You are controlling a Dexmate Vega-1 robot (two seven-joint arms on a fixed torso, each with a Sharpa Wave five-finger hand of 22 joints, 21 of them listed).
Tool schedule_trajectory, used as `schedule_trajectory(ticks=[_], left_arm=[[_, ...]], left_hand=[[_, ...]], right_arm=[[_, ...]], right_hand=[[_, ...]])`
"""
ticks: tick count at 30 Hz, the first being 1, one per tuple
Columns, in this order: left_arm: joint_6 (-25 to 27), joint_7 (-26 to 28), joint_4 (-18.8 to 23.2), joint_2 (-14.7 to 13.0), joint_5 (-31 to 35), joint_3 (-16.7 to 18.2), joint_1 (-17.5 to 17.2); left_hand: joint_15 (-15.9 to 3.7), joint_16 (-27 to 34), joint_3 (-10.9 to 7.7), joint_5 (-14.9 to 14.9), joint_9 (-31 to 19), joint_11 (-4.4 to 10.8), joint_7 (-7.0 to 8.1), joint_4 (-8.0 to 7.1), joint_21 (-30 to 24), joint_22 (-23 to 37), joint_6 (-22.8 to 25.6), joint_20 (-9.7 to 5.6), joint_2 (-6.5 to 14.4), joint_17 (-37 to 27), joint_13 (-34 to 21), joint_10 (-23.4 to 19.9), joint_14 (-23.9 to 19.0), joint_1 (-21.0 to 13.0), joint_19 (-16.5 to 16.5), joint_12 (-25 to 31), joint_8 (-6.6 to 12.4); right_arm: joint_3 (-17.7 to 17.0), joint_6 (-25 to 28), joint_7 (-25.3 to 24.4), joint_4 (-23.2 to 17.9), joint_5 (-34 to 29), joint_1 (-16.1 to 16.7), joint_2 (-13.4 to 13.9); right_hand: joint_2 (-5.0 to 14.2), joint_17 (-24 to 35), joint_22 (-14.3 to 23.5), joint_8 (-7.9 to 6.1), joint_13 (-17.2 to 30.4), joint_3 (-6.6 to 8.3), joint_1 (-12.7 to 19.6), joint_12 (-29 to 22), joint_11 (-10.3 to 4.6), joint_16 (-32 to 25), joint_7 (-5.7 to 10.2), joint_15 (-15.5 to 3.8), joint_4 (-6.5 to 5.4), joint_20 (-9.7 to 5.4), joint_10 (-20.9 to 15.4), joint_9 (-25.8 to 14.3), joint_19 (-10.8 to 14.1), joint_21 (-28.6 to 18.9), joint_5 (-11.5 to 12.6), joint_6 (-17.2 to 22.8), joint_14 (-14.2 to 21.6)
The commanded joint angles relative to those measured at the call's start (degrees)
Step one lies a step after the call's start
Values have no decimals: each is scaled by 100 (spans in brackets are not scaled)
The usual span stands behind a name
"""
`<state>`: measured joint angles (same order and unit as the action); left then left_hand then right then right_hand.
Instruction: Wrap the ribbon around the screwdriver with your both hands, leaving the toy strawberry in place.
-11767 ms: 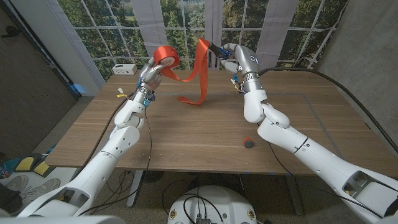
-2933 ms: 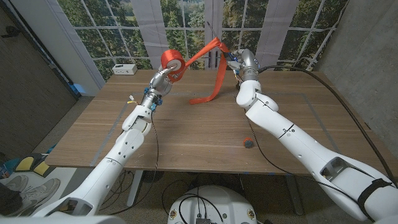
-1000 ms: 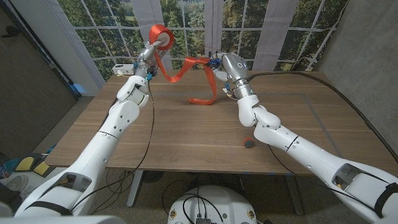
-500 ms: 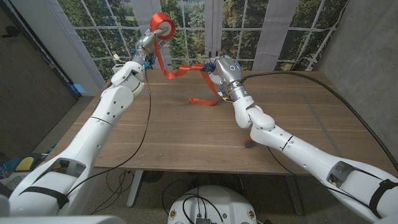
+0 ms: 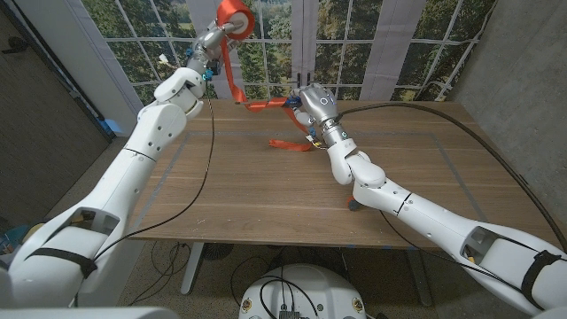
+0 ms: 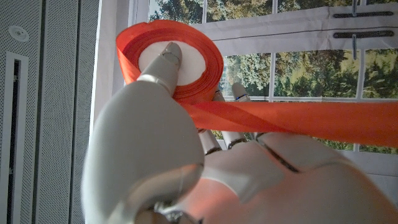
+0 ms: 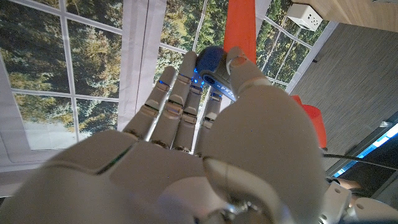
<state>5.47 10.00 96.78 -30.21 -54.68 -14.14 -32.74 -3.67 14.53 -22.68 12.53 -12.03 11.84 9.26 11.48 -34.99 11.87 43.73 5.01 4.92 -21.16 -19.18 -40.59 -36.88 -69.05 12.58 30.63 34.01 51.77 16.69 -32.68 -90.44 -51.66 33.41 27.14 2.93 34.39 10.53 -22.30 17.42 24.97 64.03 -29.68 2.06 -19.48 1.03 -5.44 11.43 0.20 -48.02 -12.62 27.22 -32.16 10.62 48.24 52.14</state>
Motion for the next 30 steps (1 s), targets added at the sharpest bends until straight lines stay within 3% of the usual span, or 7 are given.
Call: schedule_trajectory(ticks=[1, 15, 17, 19, 30], left_arm=[[121, -271, -211, 127, 123, -251, 481], [105, -693, -263, 333, 229, -487, 830], [87, -734, -228, 346, 269, -521, 849], [64, -770, -186, 354, 302, -548, 848], [-110, -1153, -228, 484, 329, -651, 922]], left_hand=[[-643, 33, -219, 46, -24, -217, -703, -192, -61, 10, 677, 38, 245, -12, -1104, -1168, -53, 176, 19, 865, 524], [-640, 41, -216, 50, -24, -224, -707, -190, -85, 12, 667, 56, 246, -24, -1100, -1175, -66, 166, 6, 860, 518], [-633, 42, -216, 51, -24, -224, -710, -189, -88, 12, 671, 55, 246, -26, -1104, -1171, -66, 164, 6, 860, 519], [-637, 38, -217, 51, -24, -226, -706, -193, -89, 12, 672, 58, 245, -20, -1107, -1174, -69, 169, 2, 862, 519], [-645, 32, -218, 55, -25, -208, -705, -197, -114, 12, 682, 48, 243, -18, -1097, -1180, -73, 173, 5, 854, 520]], right_arm=[[247, 98, 72, 142, -324, -111, -64], [519, 401, 657, 398, -407, -353, -363], [557, 534, 686, 435, -464, -370, -428], [589, 818, 1053, 348, -502, -393, -496], [561, 1539, 1567, 286, -182, -420, -825]], right_hand=[[24, 4, 10, -45, 5, 261, 40, -15, -549, 18, 336, -732, -204, -27, -759, -16, 1, 4, 54, 1425, -105], [-13, -48, 6, -44, -36, 293, 29, -7, -530, 83, 281, -709, -200, -7, -838, 0, -32, 15, 60, 1472, -98], [-16, -55, 6, -42, -38, 298, 26, -7, -533, 92, 277, -706, -201, -5, -844, 2, -33, 15, 60, 1473, -96], [-25, -70, 5, -42, -44, 309, 27, -13, -522, 109, 273, -704, -197, 0, -876, 5, -36, 16, 61, 1481, -99], [-92, -145, 3, -52, -58, 369, 7, -24, -448, 153, 202, -664, -182, 5, -965, 27, -17, 10, 48, 1586, 1]])
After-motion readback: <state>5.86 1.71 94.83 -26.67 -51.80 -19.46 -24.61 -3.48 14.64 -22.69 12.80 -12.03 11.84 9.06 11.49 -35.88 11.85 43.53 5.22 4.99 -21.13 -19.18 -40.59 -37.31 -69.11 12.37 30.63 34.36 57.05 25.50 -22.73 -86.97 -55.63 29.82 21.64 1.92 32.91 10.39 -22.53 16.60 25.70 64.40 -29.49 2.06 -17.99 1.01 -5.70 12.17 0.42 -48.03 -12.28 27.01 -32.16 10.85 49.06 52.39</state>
